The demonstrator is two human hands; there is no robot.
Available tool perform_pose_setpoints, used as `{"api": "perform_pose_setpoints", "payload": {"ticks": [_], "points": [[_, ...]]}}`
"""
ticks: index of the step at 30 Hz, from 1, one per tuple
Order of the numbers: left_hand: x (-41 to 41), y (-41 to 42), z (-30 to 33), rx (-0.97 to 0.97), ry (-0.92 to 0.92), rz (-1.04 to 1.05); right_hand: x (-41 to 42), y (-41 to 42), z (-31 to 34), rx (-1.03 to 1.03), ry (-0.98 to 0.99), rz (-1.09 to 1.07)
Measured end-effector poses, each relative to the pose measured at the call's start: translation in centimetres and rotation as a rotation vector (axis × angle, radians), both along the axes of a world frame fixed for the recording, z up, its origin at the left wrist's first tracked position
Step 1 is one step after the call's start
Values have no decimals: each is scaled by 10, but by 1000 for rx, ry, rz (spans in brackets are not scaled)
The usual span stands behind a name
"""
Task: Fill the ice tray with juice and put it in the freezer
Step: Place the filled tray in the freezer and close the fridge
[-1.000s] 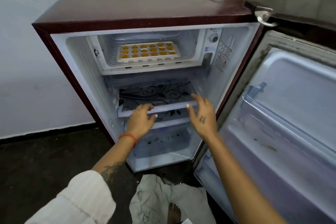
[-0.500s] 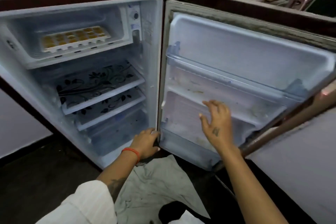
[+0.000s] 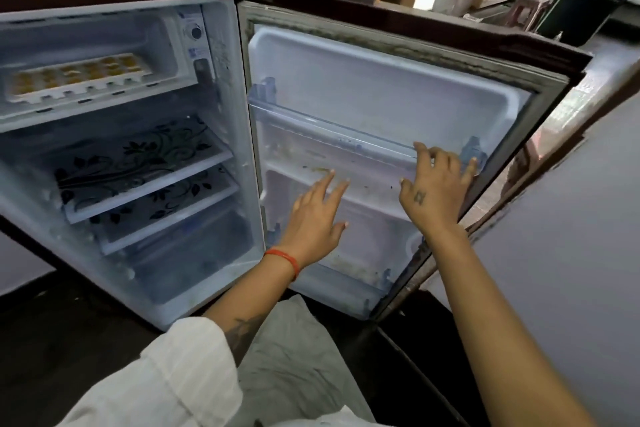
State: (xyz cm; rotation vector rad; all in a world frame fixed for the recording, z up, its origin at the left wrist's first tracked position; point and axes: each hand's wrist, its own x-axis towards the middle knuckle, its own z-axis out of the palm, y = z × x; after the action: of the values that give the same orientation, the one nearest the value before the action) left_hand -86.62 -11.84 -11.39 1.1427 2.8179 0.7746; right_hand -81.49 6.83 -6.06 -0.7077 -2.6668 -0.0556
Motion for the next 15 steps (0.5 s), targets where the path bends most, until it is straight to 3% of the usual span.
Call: {"api": "perform_pose_setpoints", "payload": {"ticks": [4,9,15], "points": [[11,14,21,218,93,75,13,-15,3,4,18,68],[27,13,32,344,106,82,39,-55,4,-32,50,204],[46,-28,25,447,106,121,81,-120,7,-187,51,561]]}}
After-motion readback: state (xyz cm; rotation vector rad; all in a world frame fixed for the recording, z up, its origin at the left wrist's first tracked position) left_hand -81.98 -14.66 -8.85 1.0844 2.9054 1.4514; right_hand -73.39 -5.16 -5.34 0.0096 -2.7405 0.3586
